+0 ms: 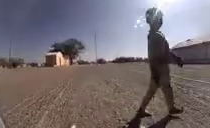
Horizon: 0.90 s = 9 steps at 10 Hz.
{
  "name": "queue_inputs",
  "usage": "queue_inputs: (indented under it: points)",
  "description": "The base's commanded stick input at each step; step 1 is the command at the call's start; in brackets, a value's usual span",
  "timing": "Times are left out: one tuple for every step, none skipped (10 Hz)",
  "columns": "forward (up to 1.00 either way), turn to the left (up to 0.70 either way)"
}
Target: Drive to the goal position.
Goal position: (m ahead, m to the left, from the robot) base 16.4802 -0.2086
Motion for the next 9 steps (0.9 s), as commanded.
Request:
queue_inputs:
  points:
    - [0.0, 0.0]
    - [0.0, 0.0]
    - [0.0, 0.0]
    - [0.0, 0.0]
    - [0.09, 0.0]
    - [0.53, 0.0]
    - [0.7, 0.0]
    - [0.7, 0.0]
    - [0.7, 0.0]
